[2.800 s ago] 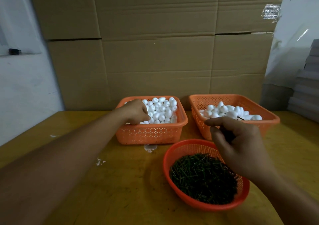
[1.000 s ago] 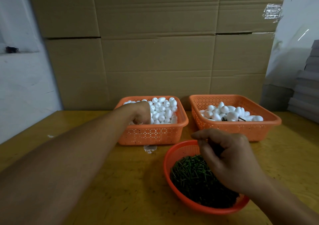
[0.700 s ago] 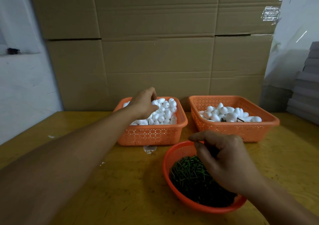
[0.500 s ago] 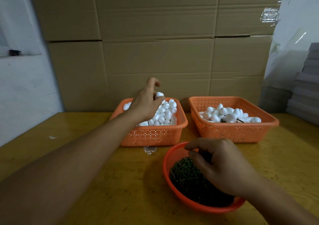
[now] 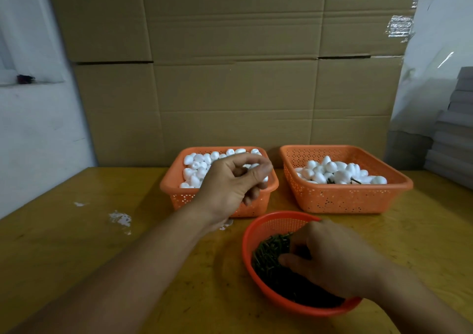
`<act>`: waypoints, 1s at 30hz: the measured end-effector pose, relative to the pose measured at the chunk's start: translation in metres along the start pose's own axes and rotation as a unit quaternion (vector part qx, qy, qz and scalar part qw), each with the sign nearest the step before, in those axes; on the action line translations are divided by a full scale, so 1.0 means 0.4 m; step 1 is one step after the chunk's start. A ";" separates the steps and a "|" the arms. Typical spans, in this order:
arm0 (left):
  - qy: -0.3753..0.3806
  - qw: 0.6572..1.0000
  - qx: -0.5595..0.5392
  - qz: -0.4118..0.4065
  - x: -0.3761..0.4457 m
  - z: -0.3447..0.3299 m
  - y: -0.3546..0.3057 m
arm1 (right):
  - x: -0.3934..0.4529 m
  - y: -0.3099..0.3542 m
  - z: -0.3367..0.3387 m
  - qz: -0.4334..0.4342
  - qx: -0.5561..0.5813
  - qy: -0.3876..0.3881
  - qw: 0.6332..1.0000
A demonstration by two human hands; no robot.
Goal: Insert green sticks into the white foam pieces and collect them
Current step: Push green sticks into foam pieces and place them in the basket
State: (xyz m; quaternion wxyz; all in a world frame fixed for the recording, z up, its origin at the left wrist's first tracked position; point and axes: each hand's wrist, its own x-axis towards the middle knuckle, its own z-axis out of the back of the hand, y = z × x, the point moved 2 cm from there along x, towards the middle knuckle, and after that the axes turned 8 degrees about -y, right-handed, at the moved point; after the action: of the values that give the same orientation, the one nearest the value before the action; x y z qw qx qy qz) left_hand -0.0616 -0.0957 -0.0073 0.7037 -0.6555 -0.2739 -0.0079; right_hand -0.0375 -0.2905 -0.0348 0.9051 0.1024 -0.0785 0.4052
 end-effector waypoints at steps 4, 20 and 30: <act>0.061 0.985 -0.129 0.102 -0.054 -0.014 0.019 | -0.002 0.006 0.004 -0.001 0.018 0.018 1.000; 0.220 0.974 -0.022 0.056 -0.163 -0.025 0.027 | -0.004 0.027 -0.009 0.065 0.028 0.082 0.994; 0.117 0.990 -0.024 0.071 -0.154 -0.031 0.042 | 0.008 0.021 -0.028 0.045 0.007 0.064 0.997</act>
State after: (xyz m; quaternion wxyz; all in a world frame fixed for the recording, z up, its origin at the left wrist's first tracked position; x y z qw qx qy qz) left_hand -0.1030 -0.1262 -0.0469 0.7140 -0.6843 -0.1420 -0.0410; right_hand -0.0411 -0.2798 -0.0440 0.8883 0.0789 -0.0219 0.4519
